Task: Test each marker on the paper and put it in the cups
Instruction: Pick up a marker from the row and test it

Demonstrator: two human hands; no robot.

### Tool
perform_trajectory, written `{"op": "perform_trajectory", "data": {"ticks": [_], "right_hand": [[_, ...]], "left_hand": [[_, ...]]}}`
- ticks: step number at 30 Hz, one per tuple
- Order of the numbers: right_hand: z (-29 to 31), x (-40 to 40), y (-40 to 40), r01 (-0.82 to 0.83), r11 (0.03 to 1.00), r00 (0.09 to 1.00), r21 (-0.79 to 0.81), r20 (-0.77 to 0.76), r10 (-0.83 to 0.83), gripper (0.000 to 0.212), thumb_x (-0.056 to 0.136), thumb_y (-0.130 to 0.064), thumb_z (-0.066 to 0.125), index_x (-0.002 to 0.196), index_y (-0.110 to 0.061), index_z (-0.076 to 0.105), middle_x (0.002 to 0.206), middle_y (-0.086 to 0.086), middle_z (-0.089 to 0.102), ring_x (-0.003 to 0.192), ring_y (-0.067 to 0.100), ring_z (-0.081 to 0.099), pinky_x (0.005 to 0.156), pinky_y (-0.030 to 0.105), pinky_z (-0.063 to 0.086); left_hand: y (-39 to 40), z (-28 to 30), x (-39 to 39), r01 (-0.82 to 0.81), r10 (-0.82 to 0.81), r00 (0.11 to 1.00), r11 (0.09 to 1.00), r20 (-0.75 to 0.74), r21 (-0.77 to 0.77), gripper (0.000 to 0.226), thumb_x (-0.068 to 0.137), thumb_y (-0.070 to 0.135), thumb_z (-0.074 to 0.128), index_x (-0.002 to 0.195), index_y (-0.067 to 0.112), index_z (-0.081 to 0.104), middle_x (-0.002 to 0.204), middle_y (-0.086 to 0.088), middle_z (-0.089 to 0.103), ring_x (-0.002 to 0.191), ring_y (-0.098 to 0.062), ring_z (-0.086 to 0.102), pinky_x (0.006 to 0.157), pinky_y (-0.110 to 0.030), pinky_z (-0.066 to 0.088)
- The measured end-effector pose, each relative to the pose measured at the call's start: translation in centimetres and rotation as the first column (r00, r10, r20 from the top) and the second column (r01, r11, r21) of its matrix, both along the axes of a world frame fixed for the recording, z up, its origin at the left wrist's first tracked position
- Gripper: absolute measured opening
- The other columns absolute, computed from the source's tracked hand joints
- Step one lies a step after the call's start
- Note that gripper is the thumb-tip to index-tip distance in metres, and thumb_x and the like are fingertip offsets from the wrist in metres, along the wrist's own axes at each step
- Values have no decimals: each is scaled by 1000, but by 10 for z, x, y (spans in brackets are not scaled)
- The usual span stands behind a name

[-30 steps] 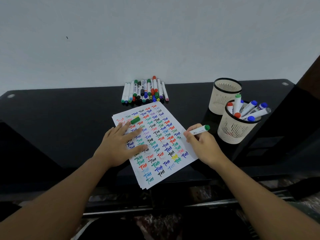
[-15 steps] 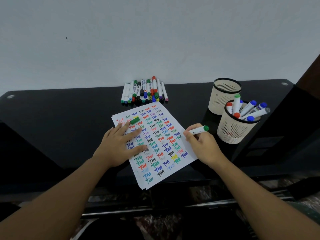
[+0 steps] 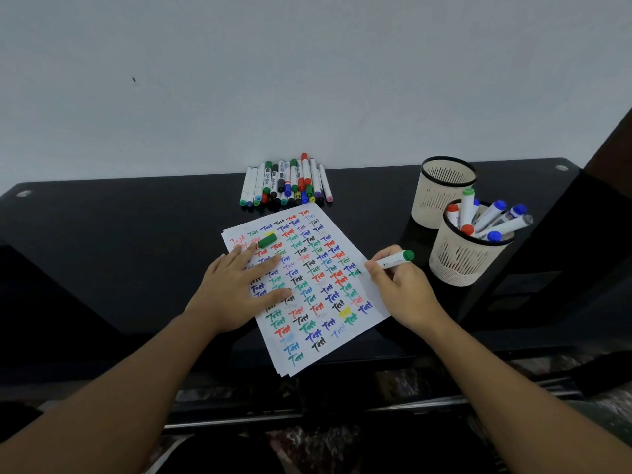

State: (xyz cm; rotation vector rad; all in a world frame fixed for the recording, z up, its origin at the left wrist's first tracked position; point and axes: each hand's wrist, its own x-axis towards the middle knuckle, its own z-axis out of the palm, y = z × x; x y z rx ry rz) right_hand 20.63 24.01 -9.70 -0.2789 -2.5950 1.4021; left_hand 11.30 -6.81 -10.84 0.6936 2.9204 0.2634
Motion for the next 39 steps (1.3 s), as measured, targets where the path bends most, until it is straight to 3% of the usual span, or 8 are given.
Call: {"op": "perform_trajectory", "data": {"ticks": [10,14,17,22,26,30,33,39], "right_hand": [[3,0,-1,13,1000,1000,-24,-18,-13,12,106,-37,57,104,-25,59,88,-5,68,80,4,65,63,22,47],[4,2,-1,5,987,994,-161,-105,-22,7,107,-30,57,108,-34,63,89,-9,67,84,5,63,79,24,50],[5,1,-2,-25,989,997,-143,-70,15,14,107,-26,57,107,-37,65,89,-10,68,86,3,63,80,24,48],[15,-7,-1,-157,982,983,-108,76,165,64,105,-1,48,151,-45,42,125,-16,62,112,0,59,78,8,47],[28,-22,-11,-140,977,989,-162,24,146,44,111,-22,42,151,-36,49,132,-14,60,116,-7,55,84,7,38],[35,-41,-22,-146,987,989,-69,0,146,40,111,-29,48,148,-45,45,124,-9,64,85,0,68,76,17,50],[34,-56,-29,-229,972,970,58,97,222,60,107,-34,57,156,-46,24,130,-1,67,100,8,69,84,32,56],[32,-74,-33,-244,849,970,469,117,214,33,107,-40,55,140,-35,57,123,-3,66,103,15,63,89,41,57]], "left_hand": [[0,1,0,-3,3,1000,1000,3,15,89,73,102,19,152,62,14,170,10,-5,157,-18,-6,126,-46,-1],[1,3,1,-4,3,1000,998,16,57,91,72,102,23,152,60,21,170,8,0,157,-19,-3,126,-47,1],[-1,7,2,-22,15,999,976,33,216,87,71,98,38,145,52,43,166,7,23,154,-22,17,125,-52,14],[4,16,-7,-216,193,976,819,99,531,51,84,61,72,125,38,51,131,11,54,118,-11,54,98,-37,48],[19,22,-25,-315,345,937,760,57,568,52,87,57,71,129,33,52,127,3,57,114,-15,55,95,-41,51],[34,12,-36,-362,374,926,831,56,422,60,86,69,64,136,37,56,127,3,55,123,-22,49,105,-50,43],[40,9,-37,-388,430,902,837,-25,385,45,94,59,61,133,38,62,129,0,54,126,-24,45,104,-47,37],[35,-2,-36,-275,367,929,773,-50,572,22,99,37,62,120,33,68,116,8,55,101,-10,58,101,-48,48]]}}
